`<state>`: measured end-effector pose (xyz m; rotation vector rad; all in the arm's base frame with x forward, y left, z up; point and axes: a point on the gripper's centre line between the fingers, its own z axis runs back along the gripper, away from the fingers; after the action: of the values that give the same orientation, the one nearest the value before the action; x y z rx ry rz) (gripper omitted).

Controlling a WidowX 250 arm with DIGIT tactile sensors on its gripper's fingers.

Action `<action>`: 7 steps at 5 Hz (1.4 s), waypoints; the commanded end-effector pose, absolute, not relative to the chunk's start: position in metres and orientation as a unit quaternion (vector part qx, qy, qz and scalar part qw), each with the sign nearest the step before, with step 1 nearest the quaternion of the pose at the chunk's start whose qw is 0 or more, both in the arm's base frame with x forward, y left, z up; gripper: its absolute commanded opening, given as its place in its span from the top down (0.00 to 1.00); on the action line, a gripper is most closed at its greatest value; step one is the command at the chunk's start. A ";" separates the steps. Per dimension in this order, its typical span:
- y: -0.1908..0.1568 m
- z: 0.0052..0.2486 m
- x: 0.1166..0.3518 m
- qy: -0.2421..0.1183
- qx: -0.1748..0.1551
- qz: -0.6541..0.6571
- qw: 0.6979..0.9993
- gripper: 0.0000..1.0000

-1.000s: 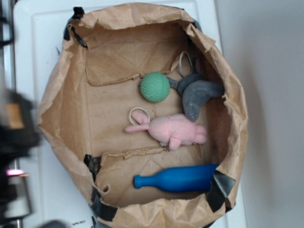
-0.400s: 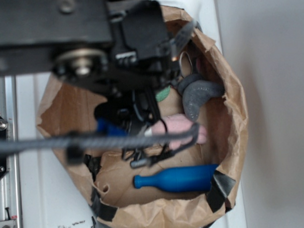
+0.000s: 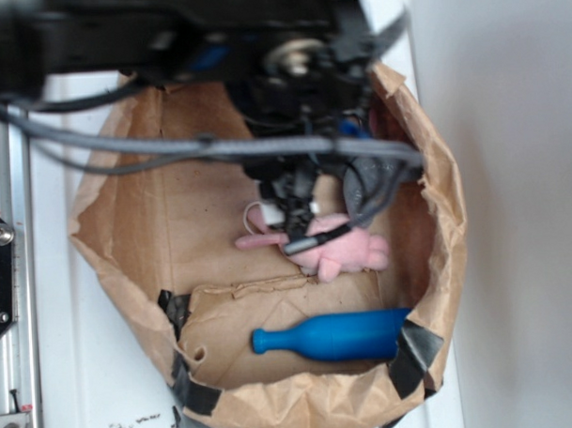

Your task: Grab the green ball.

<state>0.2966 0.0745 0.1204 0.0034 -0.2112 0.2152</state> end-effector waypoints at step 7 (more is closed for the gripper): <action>0.064 0.082 0.333 -0.153 0.060 0.120 0.979 0.00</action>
<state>0.3285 0.0662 0.0676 0.1199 -0.2647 0.2476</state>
